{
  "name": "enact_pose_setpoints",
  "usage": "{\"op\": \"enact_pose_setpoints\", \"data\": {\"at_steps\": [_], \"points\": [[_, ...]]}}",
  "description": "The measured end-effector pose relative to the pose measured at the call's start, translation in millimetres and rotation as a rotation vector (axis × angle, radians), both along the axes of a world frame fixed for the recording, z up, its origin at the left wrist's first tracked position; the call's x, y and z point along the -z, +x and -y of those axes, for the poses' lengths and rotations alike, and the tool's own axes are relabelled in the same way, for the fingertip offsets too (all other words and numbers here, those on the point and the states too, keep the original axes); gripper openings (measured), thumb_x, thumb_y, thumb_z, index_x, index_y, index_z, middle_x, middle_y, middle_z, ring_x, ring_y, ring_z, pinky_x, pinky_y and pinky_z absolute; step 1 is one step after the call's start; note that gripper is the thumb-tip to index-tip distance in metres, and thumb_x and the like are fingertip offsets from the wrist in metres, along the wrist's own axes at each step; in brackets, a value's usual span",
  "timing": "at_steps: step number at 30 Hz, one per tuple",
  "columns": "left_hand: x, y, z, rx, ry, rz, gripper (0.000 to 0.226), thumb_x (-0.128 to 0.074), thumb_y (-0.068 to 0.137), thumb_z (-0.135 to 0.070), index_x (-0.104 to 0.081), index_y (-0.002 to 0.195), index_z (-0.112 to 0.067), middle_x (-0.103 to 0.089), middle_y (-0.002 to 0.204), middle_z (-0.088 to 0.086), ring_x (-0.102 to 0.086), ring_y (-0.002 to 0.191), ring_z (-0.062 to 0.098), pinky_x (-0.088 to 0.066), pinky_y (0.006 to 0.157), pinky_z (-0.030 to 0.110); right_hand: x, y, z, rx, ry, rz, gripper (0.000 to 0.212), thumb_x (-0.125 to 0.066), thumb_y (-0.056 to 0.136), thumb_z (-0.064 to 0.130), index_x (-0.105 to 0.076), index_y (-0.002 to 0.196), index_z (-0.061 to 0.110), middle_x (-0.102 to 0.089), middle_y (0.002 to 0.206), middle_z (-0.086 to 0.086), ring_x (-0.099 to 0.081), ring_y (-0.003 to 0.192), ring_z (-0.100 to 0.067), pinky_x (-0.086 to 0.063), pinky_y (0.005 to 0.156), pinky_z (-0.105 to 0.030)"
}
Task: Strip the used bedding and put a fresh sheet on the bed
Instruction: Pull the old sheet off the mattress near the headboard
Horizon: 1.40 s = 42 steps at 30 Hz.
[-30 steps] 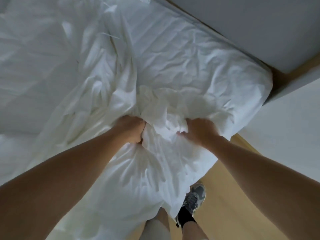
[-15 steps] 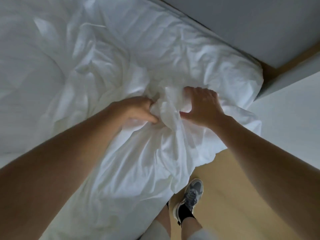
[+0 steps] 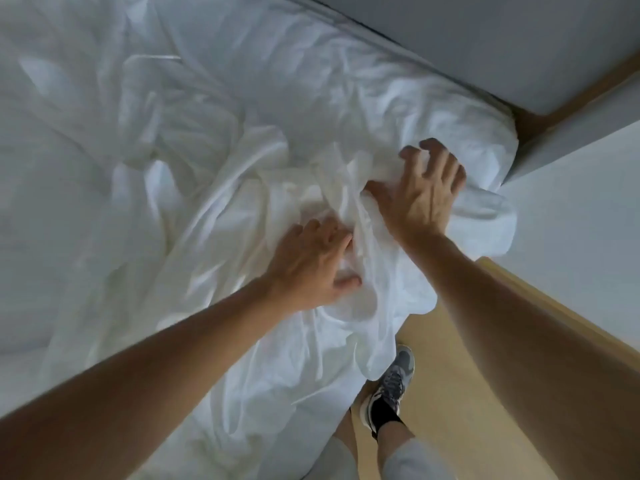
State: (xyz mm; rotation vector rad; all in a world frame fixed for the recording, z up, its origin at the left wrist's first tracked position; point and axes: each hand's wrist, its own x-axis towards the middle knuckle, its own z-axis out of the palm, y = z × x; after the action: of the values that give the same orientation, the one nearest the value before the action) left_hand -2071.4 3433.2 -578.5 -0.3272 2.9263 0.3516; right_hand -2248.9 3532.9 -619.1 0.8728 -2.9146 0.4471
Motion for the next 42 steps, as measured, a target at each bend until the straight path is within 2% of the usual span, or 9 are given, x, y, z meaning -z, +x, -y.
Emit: {"op": "enact_pose_setpoints", "data": {"at_steps": [3,5,10,14,21,27,32,38,42], "points": [[17.0,14.1,-3.7,-0.059,0.037,0.224,0.054,-0.06,0.088,-0.056,-0.06,0.124,-0.014,-0.063,0.121,0.006,-0.062,0.112,0.032,-0.045,0.097,0.041,12.3,23.9,-51.2,0.778,-0.189,0.361,0.1,-0.065,0.054,0.086,-0.044,0.127,0.022,-0.044,0.134,-0.009,-0.047,0.121,-0.038,-0.037,0.098,-0.047],[20.0,11.3,-5.0,-0.009,0.095,0.118,0.041,-0.06,0.09,-0.044,-0.063,0.115,-0.012,-0.066,0.106,0.006,-0.067,0.094,0.035,-0.052,0.078,0.042,21.2,43.0,-68.0,1.072,-0.308,0.825,0.109,-0.07,0.055,0.086,-0.038,0.133,0.018,-0.048,0.129,-0.009,-0.052,0.117,-0.035,-0.043,0.094,-0.043],[26.6,26.2,-6.2,-0.013,0.039,-0.283,0.013,-0.059,0.095,-0.022,-0.061,0.089,-0.011,-0.057,0.084,0.009,-0.055,0.071,0.032,-0.044,0.062,0.04,32.0,32.4,-55.6,0.844,-0.449,0.74,0.053,-0.053,0.093,0.06,-0.057,0.12,0.014,-0.067,0.107,-0.006,-0.062,0.104,-0.031,-0.043,0.085,-0.033],[20.4,34.4,0.4,-0.074,-0.098,-0.262,0.012,-0.057,0.095,-0.019,-0.065,0.088,-0.013,-0.058,0.078,0.006,-0.057,0.062,0.031,-0.043,0.053,0.036,16.9,7.1,-45.7,0.736,-0.436,0.598,0.029,-0.048,0.1,0.045,-0.047,0.089,0.018,-0.043,0.069,0.015,-0.047,0.074,-0.022,-0.033,0.072,-0.027],[-12.1,134.4,57.9,-0.087,-0.095,0.187,0.007,-0.057,0.078,-0.013,-0.064,0.079,-0.013,-0.066,0.069,0.012,-0.066,0.056,0.035,-0.053,0.048,0.039,14.0,1.8,-52.4,0.788,-0.407,0.572,0.02,-0.047,0.099,0.037,-0.045,0.087,0.02,-0.042,0.067,0.014,-0.044,0.073,-0.022,-0.032,0.071,-0.027],[-31.1,72.2,-14.0,-0.113,-0.015,-0.1,0.029,-0.064,0.086,-0.044,-0.063,0.089,-0.015,-0.059,0.084,0.006,-0.055,0.078,0.029,-0.044,0.069,0.041,16.5,7.6,-45.0,0.822,-0.415,0.626,0.02,-0.043,0.093,0.044,-0.048,0.09,0.025,-0.047,0.068,0.012,-0.049,0.067,-0.022,-0.038,0.07,-0.03],[-9.1,50.0,-54.8,-0.056,0.083,0.231,0.014,-0.064,0.095,-0.028,-0.055,0.089,-0.019,-0.059,0.09,-0.002,-0.063,0.084,0.025,-0.043,0.066,0.033,20.0,8.0,-53.2,0.791,-0.433,0.625,0.02,-0.043,0.094,0.042,-0.048,0.087,0.023,-0.05,0.069,0.01,-0.056,0.08,-0.028,-0.044,0.074,-0.033],[-28.8,84.1,-17.3,-0.22,0.323,0.205,0.041,-0.077,0.087,-0.024,-0.042,0.065,-0.02,-0.043,0.055,-0.008,-0.042,0.05,0.017,-0.032,0.055,0.027,26.8,9.0,-63.7,0.798,-0.461,0.667,0.019,-0.044,0.096,0.042,-0.047,0.089,0.024,-0.05,0.071,0.011,-0.052,0.066,-0.015,-0.033,0.057,-0.026],[-32.0,76.0,-19.4,-0.192,0.267,0.439,0.044,-0.075,0.09,-0.032,-0.041,0.062,-0.024,-0.048,0.061,-0.006,-0.044,0.054,0.011,-0.035,0.058,0.026,28.8,5.5,-68.5,0.808,-0.491,0.773,0.025,-0.047,0.097,0.049,-0.047,0.098,0.024,-0.051,0.076,0.01,-0.055,0.076,-0.022,-0.038,0.071,-0.031]]}}
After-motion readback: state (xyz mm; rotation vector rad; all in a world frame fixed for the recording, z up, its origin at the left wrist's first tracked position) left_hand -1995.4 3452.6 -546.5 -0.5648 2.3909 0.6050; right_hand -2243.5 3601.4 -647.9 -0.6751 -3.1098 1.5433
